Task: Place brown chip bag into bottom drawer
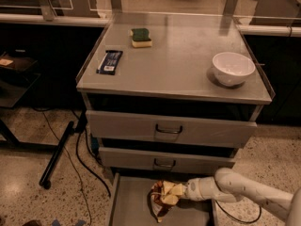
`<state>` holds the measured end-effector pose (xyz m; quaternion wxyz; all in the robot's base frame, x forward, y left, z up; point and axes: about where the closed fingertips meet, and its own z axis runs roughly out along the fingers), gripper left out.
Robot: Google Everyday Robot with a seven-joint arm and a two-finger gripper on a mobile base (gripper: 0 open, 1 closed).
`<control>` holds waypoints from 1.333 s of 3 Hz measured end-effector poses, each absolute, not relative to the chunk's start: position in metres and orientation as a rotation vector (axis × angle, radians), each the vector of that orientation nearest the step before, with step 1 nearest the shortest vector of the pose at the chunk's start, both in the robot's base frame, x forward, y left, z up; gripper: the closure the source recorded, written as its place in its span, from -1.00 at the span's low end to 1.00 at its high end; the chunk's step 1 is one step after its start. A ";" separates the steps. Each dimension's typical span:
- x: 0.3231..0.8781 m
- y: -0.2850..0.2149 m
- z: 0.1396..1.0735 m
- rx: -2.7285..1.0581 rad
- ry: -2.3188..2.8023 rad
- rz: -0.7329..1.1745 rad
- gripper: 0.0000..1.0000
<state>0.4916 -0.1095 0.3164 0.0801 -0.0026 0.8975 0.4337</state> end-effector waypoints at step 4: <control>0.486 -0.143 0.230 0.372 2.719 1.167 1.00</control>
Offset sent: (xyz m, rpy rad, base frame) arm 0.0296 -0.0111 -0.0691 0.0414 0.0049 -0.1862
